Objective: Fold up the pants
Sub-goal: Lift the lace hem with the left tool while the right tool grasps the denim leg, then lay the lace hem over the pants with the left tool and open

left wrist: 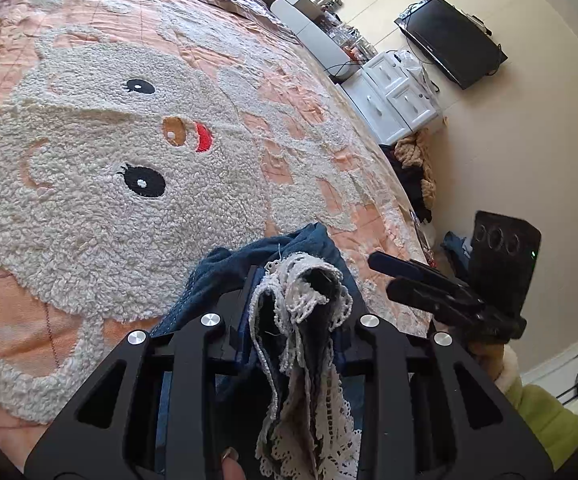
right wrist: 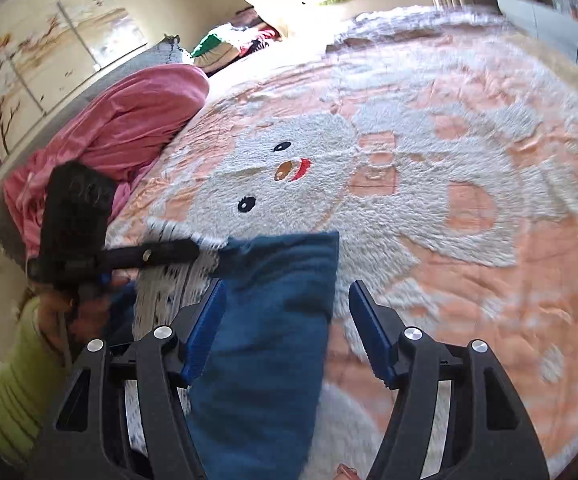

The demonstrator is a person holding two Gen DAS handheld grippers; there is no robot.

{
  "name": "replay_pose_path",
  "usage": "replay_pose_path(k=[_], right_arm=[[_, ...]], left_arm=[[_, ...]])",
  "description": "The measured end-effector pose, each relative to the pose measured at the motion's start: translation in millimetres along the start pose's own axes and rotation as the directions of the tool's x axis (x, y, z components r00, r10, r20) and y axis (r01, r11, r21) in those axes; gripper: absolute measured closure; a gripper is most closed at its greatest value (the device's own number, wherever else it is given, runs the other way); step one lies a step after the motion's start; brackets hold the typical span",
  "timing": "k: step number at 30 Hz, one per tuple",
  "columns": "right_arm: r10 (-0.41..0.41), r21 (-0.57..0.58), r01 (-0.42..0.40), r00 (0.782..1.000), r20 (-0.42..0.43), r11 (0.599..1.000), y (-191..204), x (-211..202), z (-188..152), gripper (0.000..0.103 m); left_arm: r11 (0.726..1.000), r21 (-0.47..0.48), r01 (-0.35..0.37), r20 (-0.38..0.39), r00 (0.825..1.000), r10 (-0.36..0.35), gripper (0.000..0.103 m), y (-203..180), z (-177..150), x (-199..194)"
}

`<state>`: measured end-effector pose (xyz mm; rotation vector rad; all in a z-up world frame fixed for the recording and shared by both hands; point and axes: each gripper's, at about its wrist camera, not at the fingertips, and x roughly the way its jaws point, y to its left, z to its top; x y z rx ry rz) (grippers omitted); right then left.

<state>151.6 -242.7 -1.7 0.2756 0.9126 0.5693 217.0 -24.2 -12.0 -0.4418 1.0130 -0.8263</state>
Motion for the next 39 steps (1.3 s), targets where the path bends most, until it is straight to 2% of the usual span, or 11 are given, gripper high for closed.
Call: replay_pose_path(k=[5,7,9,11,14,18,20,24,28,32,39], right_arm=[[0.04,0.117,-0.026,0.992,-0.122,0.993,-23,48,20,0.044],[0.081,0.121,-0.061,0.984,-0.161,0.991,-23,58,21,0.083],[0.07,0.064,-0.062,0.99,-0.125,0.996,-12,50,21,0.091],[0.034,-0.01,-0.034,0.997,-0.065,0.999,2,35,20,0.092],[-0.097,-0.129,0.09,0.994,-0.055,0.988,13,38,21,0.092],[-0.232,-0.224,0.208,0.969,-0.088,0.952,14,65,8,0.085],[-0.231,-0.217,0.208,0.969,-0.085,0.954,7,70,7,0.083],[-0.255,-0.207,0.24,0.966,-0.048,0.949,3,66,8,0.059],[-0.198,-0.16,0.191,0.98,-0.028,0.968,0,50,9,0.051],[-0.174,-0.147,0.171,0.985,-0.008,0.974,1,36,10,0.044],[-0.12,-0.145,0.122,0.993,0.024,0.982,13,16,10,0.038]], left_arm=[[0.999,0.019,-0.035,0.019,0.999,0.034,0.083,2,1,-9],[0.995,0.047,-0.085,0.02,0.996,0.085,0.083,1,0,-10],[0.99,0.051,-0.13,0.016,0.991,0.129,0.083,2,0,-10],[0.989,0.043,-0.142,0.017,0.99,0.141,0.083,6,0,-10],[0.983,0.052,-0.175,0.013,0.985,0.174,0.083,7,-1,-6],[0.962,0.089,-0.258,0.006,0.966,0.259,0.079,4,-5,2],[0.947,0.098,-0.305,0.011,0.952,0.305,0.074,3,-7,3],[0.925,0.095,-0.367,0.033,0.93,0.365,0.064,2,-12,-5],[0.897,0.107,-0.428,0.084,0.903,0.421,0.059,-8,-13,-20],[0.837,0.124,-0.532,0.159,0.844,0.513,0.043,-28,-16,-42],[0.819,0.07,-0.569,0.224,0.809,0.543,0.025,-51,-40,-68]])
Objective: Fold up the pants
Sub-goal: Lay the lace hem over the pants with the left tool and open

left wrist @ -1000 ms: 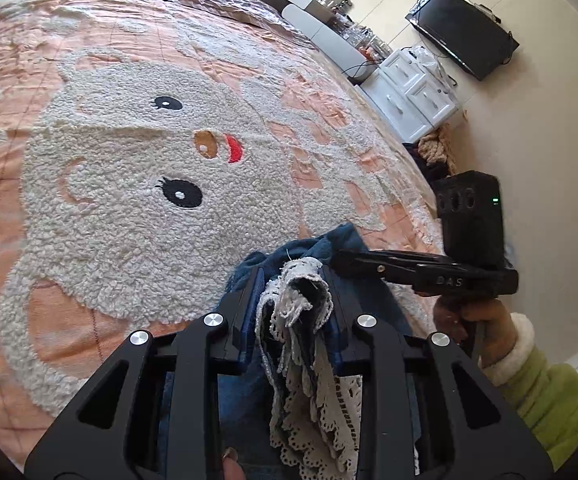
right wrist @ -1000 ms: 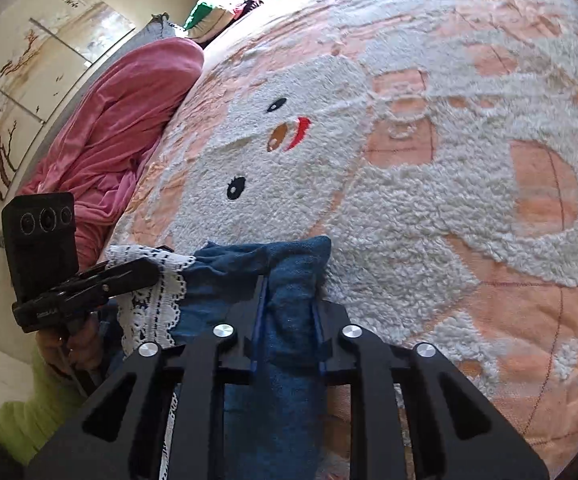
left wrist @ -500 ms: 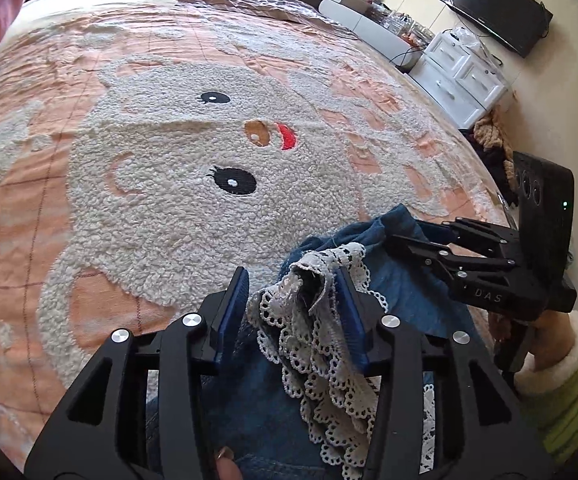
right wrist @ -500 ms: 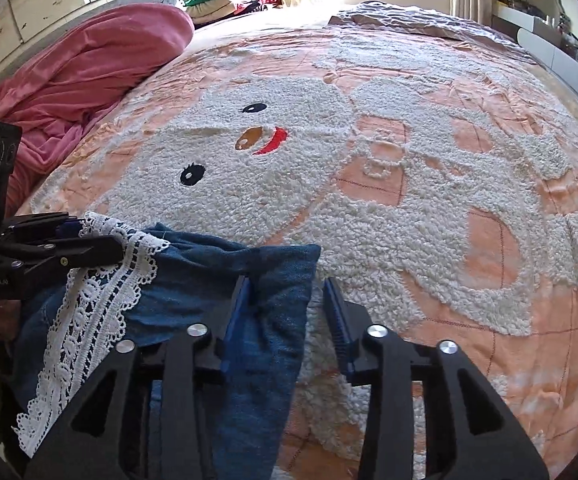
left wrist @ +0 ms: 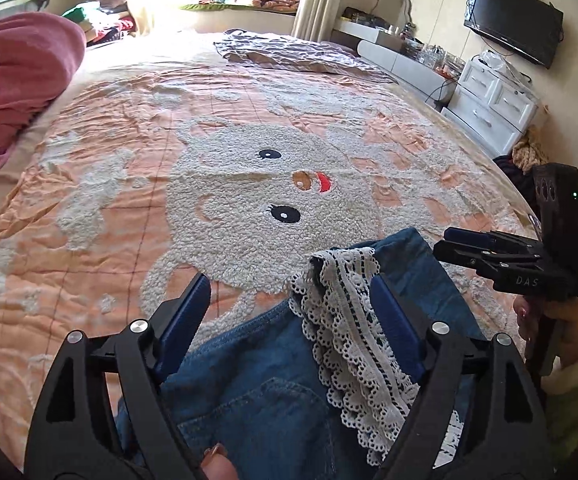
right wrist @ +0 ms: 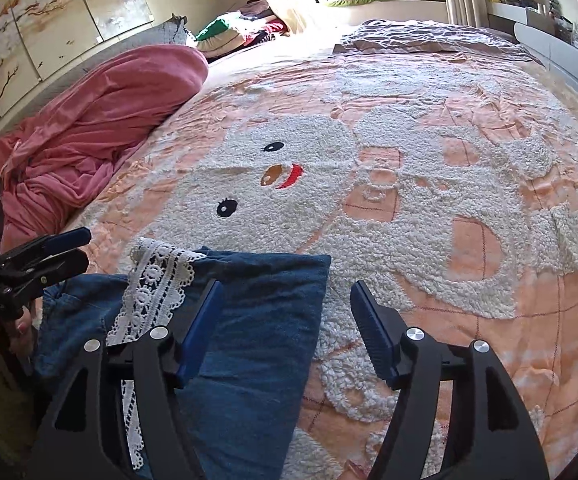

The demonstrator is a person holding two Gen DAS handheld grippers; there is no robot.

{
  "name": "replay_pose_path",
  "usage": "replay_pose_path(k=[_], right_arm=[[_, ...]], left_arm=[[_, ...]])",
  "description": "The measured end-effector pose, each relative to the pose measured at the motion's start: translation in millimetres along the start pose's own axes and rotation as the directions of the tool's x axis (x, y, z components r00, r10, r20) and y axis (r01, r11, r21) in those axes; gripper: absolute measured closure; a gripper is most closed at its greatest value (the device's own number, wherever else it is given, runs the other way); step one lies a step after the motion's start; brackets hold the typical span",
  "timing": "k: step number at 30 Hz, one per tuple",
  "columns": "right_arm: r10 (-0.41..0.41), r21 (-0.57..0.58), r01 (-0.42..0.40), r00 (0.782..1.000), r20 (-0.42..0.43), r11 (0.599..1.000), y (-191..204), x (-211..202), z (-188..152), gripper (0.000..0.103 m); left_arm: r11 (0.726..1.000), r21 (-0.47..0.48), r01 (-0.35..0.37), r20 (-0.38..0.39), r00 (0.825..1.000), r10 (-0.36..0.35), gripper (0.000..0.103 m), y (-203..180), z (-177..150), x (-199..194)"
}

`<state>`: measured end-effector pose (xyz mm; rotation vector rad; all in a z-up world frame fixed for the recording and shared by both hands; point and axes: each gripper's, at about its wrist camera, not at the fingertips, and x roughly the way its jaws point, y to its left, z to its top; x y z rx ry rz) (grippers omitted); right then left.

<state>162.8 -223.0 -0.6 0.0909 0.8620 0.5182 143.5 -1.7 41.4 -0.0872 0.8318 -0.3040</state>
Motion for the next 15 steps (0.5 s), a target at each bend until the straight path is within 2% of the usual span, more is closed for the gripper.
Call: replay_pose_path(k=[3,6,15], right_arm=[[0.0,-0.011,0.001,1.0,0.021,1.0,7,-9,-1,0.03],[-0.008,-0.028,0.009,0.999,0.045,1.0,14,-20,-2,0.028],[-0.012,-0.033,0.015,0.996,0.091,0.999,19,-51,-24,0.022]], left_arm=[[1.0,0.001,-0.01,0.009,1.0,0.01,0.024,-8,-6,-9],[0.999,0.018,-0.033,0.017,0.999,0.032,0.022,-19,-11,-15],[1.0,0.027,-0.015,0.018,1.0,0.015,0.019,-37,-27,-29]])
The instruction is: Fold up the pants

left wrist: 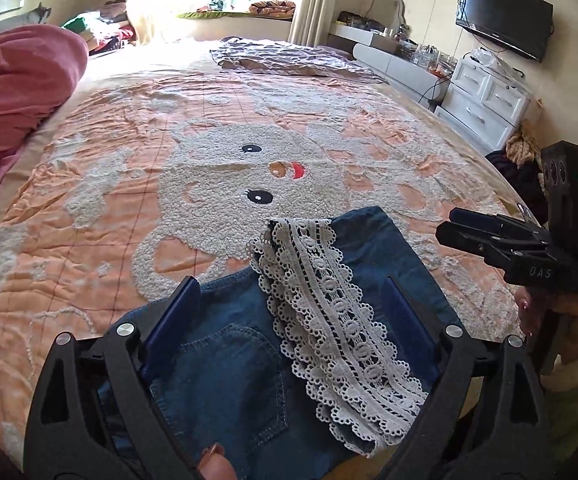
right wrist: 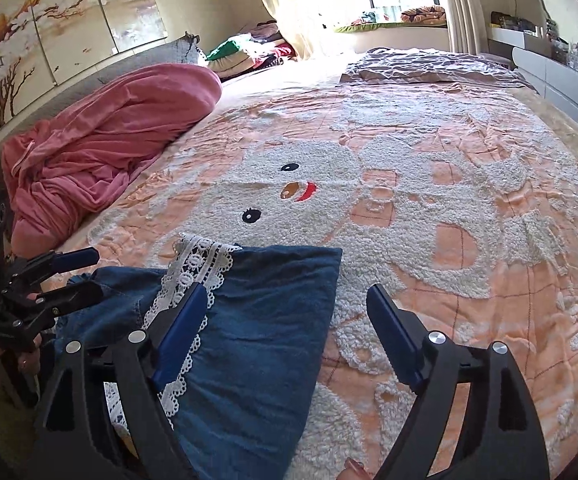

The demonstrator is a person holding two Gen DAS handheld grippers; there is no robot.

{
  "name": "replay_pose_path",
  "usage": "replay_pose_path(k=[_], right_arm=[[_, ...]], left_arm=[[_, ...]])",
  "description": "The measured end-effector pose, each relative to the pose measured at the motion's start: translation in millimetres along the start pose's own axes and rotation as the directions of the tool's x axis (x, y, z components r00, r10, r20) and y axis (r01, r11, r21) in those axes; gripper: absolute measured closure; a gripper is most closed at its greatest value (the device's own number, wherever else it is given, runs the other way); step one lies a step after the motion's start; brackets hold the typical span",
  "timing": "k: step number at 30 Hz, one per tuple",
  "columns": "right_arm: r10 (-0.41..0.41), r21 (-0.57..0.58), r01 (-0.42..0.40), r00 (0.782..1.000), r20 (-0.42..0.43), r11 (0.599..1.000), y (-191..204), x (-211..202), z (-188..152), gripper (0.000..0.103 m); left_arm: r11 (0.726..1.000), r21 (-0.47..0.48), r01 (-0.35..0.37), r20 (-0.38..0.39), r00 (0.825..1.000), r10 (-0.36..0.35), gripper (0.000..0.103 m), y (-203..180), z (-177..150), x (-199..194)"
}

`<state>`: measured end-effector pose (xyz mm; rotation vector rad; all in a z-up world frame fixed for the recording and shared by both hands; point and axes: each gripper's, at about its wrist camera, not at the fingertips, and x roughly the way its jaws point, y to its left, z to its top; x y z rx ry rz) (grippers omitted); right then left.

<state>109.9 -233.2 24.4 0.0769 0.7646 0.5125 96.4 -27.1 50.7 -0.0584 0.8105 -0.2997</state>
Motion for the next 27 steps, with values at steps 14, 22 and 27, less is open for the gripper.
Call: replay_pose_path(k=[14,22,27], right_arm=[[0.029,0.026,-0.029,0.999,-0.021,0.999,3,-25,-39,0.019],[0.057,0.049,-0.054,0.996,-0.07,0.997,7,-27,-66,0.019],[0.088,0.061,-0.082,0.991,-0.103,0.995,10,-27,-79,0.02]], left_arm=[[1.0,-0.006,0.005,-0.022,1.0,-0.005,0.017,-19,-23,-20],[0.996,-0.071,0.058,-0.083,0.995,-0.063,0.017,-21,-49,-15],[0.988,-0.094,0.121,-0.142,0.981,-0.134,0.031,-32,-65,-2]])
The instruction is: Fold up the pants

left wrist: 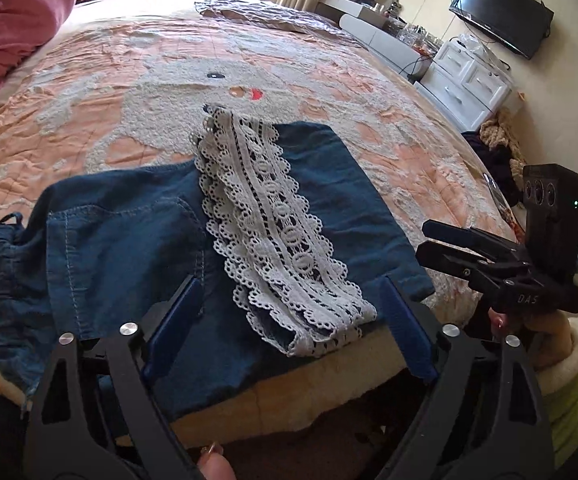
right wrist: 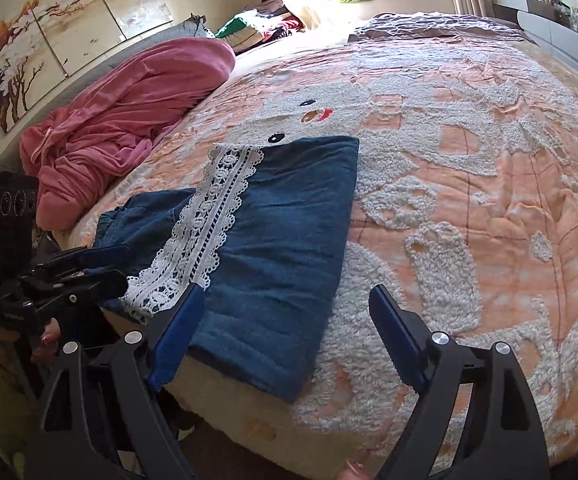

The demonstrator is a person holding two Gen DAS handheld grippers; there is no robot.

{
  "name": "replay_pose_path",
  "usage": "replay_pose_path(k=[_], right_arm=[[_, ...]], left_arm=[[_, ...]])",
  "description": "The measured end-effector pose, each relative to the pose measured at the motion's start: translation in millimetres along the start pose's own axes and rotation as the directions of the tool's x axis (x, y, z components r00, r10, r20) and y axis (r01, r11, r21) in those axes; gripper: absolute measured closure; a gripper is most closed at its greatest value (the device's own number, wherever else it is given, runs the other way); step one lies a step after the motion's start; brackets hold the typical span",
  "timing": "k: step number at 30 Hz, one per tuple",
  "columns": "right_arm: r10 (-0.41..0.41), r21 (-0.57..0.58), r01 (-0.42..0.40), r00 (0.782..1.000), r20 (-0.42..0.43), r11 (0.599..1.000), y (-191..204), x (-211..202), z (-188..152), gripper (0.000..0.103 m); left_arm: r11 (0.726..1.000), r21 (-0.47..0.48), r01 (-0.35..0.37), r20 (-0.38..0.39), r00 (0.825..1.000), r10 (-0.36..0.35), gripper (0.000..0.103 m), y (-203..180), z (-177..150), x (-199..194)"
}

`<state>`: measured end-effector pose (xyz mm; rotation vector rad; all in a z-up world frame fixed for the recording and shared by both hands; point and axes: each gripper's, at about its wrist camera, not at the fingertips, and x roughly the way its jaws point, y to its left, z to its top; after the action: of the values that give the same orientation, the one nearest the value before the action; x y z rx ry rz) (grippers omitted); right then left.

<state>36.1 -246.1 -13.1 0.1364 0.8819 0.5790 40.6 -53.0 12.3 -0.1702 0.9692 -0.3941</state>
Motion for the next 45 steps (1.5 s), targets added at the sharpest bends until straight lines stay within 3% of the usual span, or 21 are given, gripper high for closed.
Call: replay_pose_path(k=[2,3,6,10,16,17,19,22,28,39,42,45], right_arm=[[0.007,0.004,-0.007,1.0,-0.021,1.0,1,3,-4,0.022],[0.005,0.004,-0.005,1.0,-0.029,1.0,1,5,-6,0.022],[-0.031,-0.023,0.03,0.998,-0.049,0.999,6,9,-10,0.023],[-0.099,-0.079,0.096,0.995,-0.027,0.992,11,6,-13,0.023],[-0.083,-0.105,0.082,0.996,-0.01,0.991,15,5,-13,0.024],[-0.083,-0.109,0.08,0.996,-0.017,0.991,15,7,-12,0.025],[-0.102,-0.128,0.096,0.994,-0.04,0.987,17,12,-13,0.046],[-0.144,-0.173,0.128,0.986,-0.08,0.976,20,23,-18,0.049],[-0.184,-0.217,0.164,0.98,-0.079,0.962,25,28,-24,0.048],[-0.115,-0.136,0.113,0.993,-0.007,0.984,18,5,-21,0.046],[-0.116,-0.138,0.116,0.993,0.006,0.984,20,2,-20,0.039],[-0.112,-0.128,0.113,0.994,0.02,0.985,23,-2,-17,0.039]], left_arm=[[1.0,-0.019,0.019,-0.036,0.999,-0.02,0.04,1,-3,8],[0.999,-0.027,0.023,-0.055,0.998,-0.024,0.05,0,-4,13],[0.999,-0.009,-0.04,-0.076,0.996,0.04,0.066,0,-10,23],[0.998,-0.002,-0.063,-0.088,0.994,0.063,0.063,8,-21,27],[0.997,0.009,-0.08,-0.08,0.994,0.08,0.061,5,-24,26],[0.997,0.008,-0.077,-0.079,0.994,0.078,0.061,5,-25,26],[0.996,0.017,-0.082,-0.074,0.994,0.084,0.061,5,-26,26],[0.994,0.038,-0.1,-0.071,0.992,0.102,0.06,1,-27,26],[0.994,0.032,-0.1,-0.067,0.993,0.102,0.056,1,-31,22],[0.992,0.011,-0.125,-0.026,0.992,0.125,0.049,5,-32,-9],[0.99,-0.006,-0.138,-0.005,0.99,0.138,0.049,10,-32,-18],[0.99,-0.017,-0.143,0.015,0.99,0.143,0.047,12,-30,-27]])
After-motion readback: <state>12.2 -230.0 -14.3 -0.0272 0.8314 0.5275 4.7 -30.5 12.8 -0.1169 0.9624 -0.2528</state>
